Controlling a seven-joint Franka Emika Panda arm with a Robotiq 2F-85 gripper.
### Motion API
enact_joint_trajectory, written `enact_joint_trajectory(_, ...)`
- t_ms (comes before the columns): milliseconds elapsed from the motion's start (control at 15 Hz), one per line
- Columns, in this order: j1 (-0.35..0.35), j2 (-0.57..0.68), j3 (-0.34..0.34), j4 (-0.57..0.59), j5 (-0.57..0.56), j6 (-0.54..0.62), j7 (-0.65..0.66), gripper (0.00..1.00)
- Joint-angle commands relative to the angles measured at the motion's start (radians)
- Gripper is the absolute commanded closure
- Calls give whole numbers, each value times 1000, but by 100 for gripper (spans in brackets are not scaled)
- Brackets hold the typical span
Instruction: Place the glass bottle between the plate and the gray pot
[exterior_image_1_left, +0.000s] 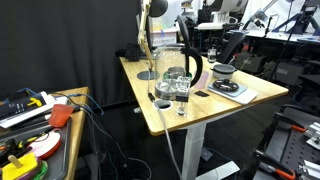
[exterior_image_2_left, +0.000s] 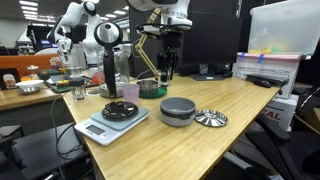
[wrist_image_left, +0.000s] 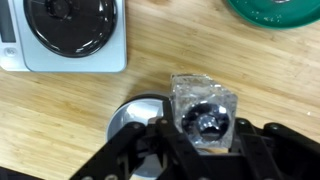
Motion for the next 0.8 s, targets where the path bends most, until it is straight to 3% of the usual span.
enact_joint_trajectory(0,4,85,10,106,-7,-26,13,82)
enact_joint_trajectory(733,13,257,45,245,32,-107,23,82)
